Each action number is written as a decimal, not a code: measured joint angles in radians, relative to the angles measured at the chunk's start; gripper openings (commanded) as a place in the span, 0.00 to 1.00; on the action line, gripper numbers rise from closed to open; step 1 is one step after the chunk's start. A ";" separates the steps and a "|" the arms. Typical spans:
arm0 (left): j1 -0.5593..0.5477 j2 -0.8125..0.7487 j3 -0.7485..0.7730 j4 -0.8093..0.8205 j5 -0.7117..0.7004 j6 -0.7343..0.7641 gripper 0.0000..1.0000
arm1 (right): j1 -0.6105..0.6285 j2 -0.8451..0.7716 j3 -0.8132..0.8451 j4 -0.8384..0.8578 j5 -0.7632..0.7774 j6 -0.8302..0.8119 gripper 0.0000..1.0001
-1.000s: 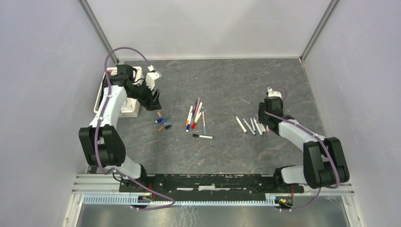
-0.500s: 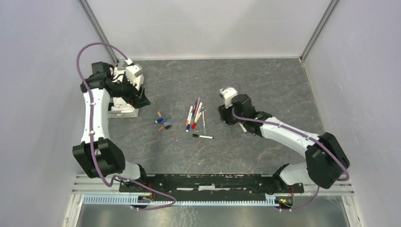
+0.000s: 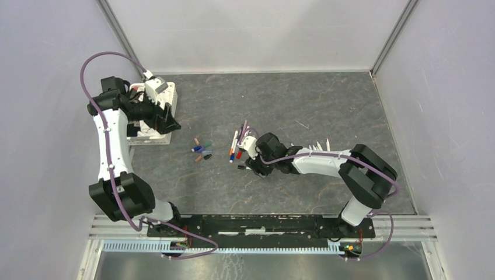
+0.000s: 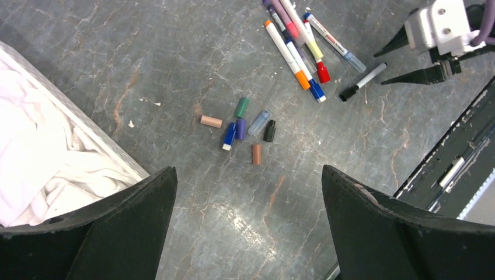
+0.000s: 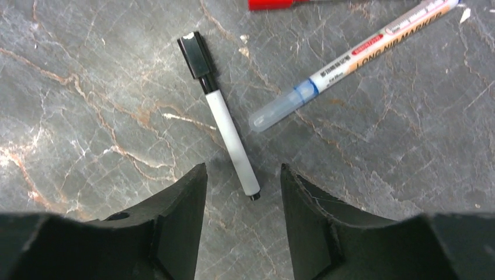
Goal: Open the pen caps
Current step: Pick up the pen from the center of the board.
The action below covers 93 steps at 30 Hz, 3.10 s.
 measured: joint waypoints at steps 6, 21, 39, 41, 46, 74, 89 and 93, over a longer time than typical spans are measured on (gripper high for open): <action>0.000 -0.010 0.000 -0.048 0.018 0.025 1.00 | 0.026 0.039 0.027 0.017 0.003 -0.021 0.39; -0.054 -0.119 -0.252 -0.175 0.051 0.384 1.00 | 0.086 0.017 -0.018 0.071 -0.011 0.013 0.17; -0.427 -0.310 -0.482 -0.019 -0.169 0.503 0.89 | 0.036 -0.041 0.176 0.036 -0.340 0.209 0.00; -0.457 -0.321 -0.491 -0.020 -0.203 0.529 0.88 | 0.032 -0.038 0.195 0.036 -0.391 0.235 0.00; -0.495 -0.341 -0.505 -0.013 -0.259 0.568 0.82 | 0.032 -0.022 0.225 0.063 -0.493 0.308 0.00; -0.652 -0.473 -0.554 0.056 -0.359 0.668 0.28 | 0.001 0.088 0.252 0.314 -0.698 0.634 0.11; -0.679 -0.462 -0.551 0.053 -0.381 0.665 0.02 | 0.011 0.136 0.280 0.355 -0.697 0.669 0.52; -0.682 -0.455 -0.529 0.040 -0.375 0.665 0.02 | 0.013 0.166 0.308 0.330 -0.697 0.632 0.52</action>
